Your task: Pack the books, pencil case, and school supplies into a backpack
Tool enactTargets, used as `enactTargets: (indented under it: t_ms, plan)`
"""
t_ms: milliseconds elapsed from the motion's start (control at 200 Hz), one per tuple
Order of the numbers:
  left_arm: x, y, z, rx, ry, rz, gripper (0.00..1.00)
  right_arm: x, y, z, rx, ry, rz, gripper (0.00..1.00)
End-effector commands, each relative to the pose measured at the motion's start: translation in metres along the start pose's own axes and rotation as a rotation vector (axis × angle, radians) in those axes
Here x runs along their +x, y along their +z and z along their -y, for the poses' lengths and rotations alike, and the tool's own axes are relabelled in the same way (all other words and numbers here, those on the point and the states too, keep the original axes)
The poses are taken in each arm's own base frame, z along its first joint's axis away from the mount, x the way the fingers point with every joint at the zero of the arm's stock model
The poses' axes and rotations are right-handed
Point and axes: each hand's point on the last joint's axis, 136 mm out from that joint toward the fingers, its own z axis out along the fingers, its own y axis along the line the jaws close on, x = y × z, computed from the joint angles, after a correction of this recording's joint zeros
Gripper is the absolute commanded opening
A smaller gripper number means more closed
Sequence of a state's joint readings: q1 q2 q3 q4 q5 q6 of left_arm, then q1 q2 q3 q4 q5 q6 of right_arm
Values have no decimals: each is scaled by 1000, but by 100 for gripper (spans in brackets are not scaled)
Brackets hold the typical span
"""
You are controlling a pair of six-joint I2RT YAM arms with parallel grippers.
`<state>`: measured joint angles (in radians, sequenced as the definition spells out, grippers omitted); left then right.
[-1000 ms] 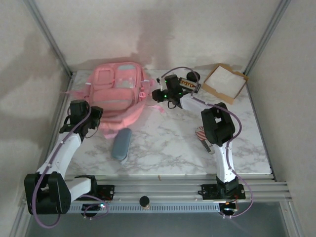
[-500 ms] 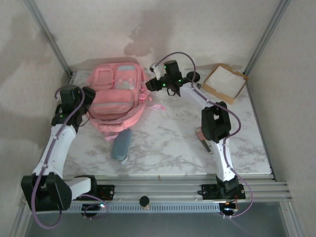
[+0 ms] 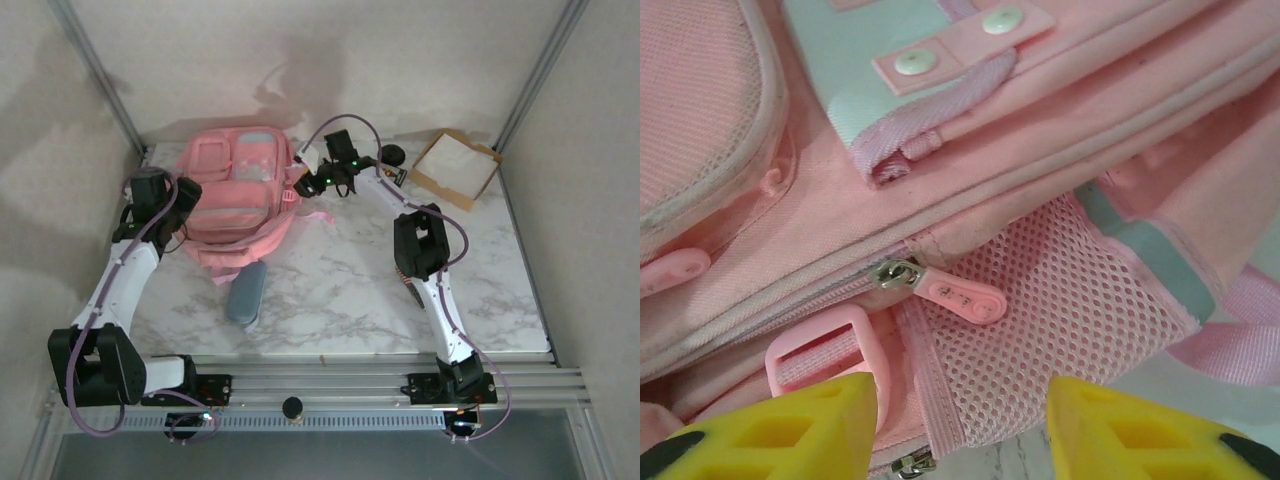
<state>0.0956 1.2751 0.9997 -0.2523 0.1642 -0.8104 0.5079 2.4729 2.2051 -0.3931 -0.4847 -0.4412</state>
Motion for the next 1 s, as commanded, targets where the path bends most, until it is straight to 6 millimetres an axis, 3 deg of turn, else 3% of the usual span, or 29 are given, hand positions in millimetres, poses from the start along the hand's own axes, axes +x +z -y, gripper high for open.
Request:
enactTargets:
  t_ms: [0,686,846,996]
  plan:
    - [-3,-2,3,15,17,14,68,-7,10,-13,-38,-114,8,47]
    - [7,10,-15,-27,-4,3,70,2,48,-22,-64,-225,29,33]
    - [6,10,-17,-34,-4,11,70,4,58,-32,-89,-238,32,27]
    - [9,13,-24,-48,-22,10,70,5,64,-41,-91,-252,22,14]
